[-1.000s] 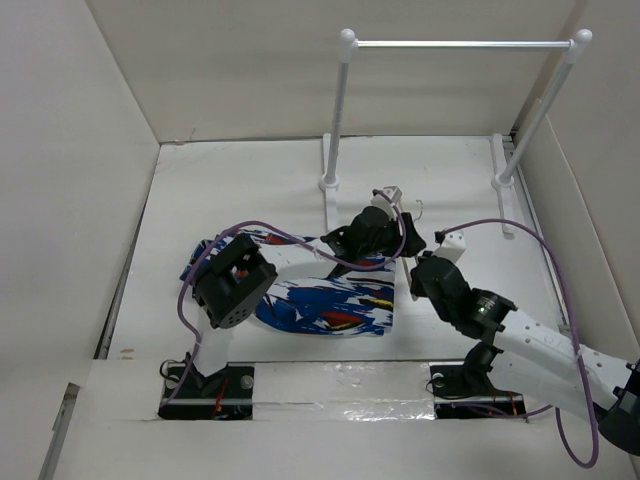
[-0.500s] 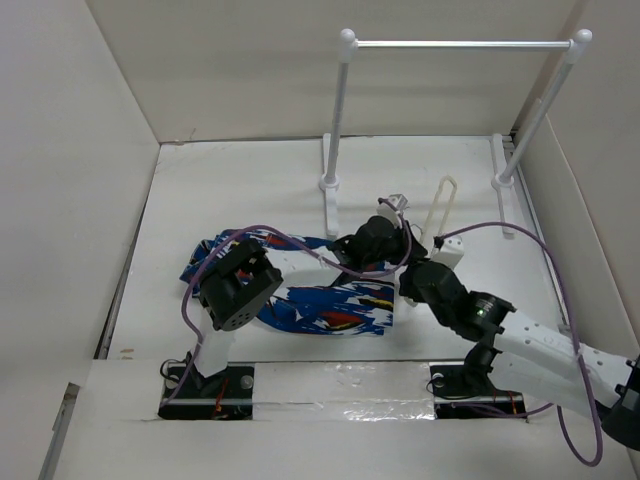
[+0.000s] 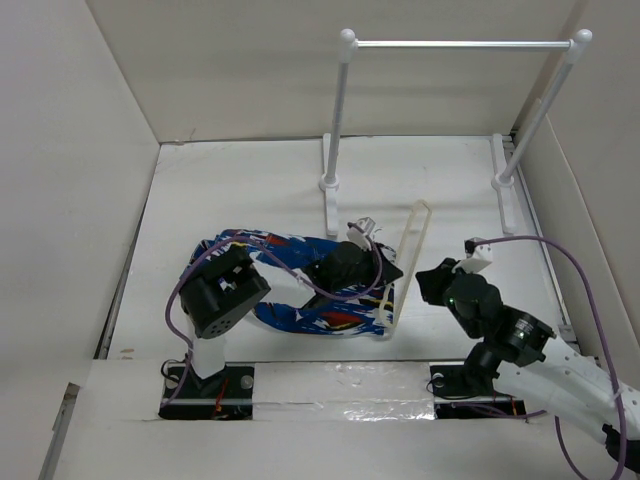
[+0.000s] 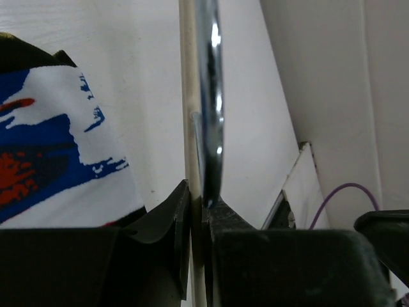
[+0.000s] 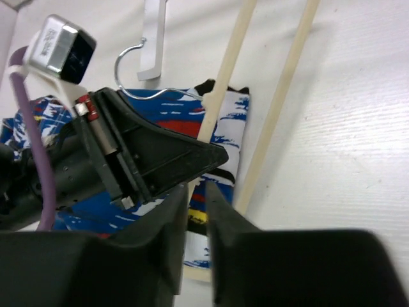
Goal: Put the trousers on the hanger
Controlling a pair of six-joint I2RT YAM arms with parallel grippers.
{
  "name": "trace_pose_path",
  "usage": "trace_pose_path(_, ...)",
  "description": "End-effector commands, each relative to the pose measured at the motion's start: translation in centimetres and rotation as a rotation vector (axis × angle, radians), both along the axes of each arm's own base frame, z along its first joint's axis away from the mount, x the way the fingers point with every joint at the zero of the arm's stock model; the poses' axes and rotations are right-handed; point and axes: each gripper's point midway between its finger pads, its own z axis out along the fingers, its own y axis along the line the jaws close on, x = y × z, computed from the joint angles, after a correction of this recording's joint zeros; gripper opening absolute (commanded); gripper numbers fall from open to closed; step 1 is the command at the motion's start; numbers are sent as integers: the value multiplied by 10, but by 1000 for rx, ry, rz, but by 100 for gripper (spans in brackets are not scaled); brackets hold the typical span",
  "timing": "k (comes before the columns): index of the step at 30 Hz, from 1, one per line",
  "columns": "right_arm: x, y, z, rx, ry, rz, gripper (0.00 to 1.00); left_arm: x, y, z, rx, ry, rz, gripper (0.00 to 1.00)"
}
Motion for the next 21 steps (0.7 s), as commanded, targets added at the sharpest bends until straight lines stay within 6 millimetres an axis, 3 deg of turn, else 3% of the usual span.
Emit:
trace_pose_path(1,-2,14,4,31,5,52,7,-14,-5,74,-252,-72,1,0)
trace_pose_path(4,-1,24,-15,16,62,71,0,-18,3,66,-276,-42,32,0)
trace_pose_path(8,2,34,-32,6,93,86,0,-19,12,45,-280,5,69,0)
trace_pose_path(13,6,42,-48,28,90,93,17,-19,10,21,-245,35,88,0)
trace_pose_path(21,16,49,-78,5,152,131,19,-10,12,-2,-185,41,158,0)
